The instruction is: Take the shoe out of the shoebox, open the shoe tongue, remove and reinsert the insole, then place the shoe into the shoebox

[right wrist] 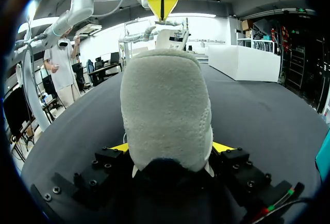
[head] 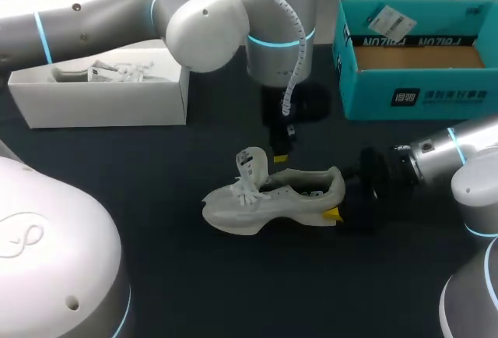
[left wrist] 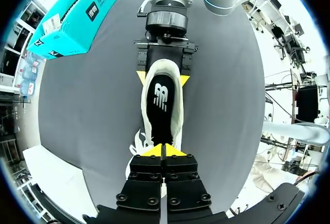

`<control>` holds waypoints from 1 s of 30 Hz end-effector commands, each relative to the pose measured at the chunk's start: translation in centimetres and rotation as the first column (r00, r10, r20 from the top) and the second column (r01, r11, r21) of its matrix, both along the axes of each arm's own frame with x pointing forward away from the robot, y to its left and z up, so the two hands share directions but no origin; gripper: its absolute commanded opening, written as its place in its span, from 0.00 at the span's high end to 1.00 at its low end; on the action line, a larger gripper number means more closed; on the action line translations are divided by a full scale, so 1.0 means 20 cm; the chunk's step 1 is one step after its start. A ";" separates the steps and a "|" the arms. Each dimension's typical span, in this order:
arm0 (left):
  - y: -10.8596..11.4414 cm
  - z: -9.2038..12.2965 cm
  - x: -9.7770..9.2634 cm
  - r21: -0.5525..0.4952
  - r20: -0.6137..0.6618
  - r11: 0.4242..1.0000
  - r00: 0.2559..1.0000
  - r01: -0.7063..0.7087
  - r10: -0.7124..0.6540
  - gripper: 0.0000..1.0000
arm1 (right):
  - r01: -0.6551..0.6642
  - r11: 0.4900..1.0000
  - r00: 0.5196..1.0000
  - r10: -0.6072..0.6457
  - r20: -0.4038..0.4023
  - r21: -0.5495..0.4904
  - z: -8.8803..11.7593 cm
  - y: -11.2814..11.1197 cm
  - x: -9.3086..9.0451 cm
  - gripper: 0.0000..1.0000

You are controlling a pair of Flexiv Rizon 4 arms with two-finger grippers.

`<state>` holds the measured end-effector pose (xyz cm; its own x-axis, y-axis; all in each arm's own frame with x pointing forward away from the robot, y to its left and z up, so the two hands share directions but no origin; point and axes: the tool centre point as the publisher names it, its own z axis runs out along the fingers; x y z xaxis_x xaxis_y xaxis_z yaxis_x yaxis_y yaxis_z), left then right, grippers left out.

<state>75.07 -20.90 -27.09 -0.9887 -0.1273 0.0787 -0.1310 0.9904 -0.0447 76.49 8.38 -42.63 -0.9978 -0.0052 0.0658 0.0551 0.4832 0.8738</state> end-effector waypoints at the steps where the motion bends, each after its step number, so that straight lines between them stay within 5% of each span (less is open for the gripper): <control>1: -0.10 -0.11 -0.02 -0.032 -0.049 0.998 0.997 0.061 -0.063 1.00 | 0.001 1.000 1.000 -0.001 0.000 -0.003 -0.03 0.01 -0.01 1.00; 15: -0.27 -0.38 0.00 -0.048 -0.100 0.987 0.982 0.155 -0.159 1.00 | 0.001 1.000 1.000 -0.001 0.000 -0.003 -0.03 0.01 -0.01 1.00; 30: -0.15 -0.49 -0.09 -0.005 -0.167 0.979 0.965 0.205 -0.203 1.00 | 0.001 1.000 1.000 -0.001 0.000 -0.003 -0.03 0.01 -0.01 1.00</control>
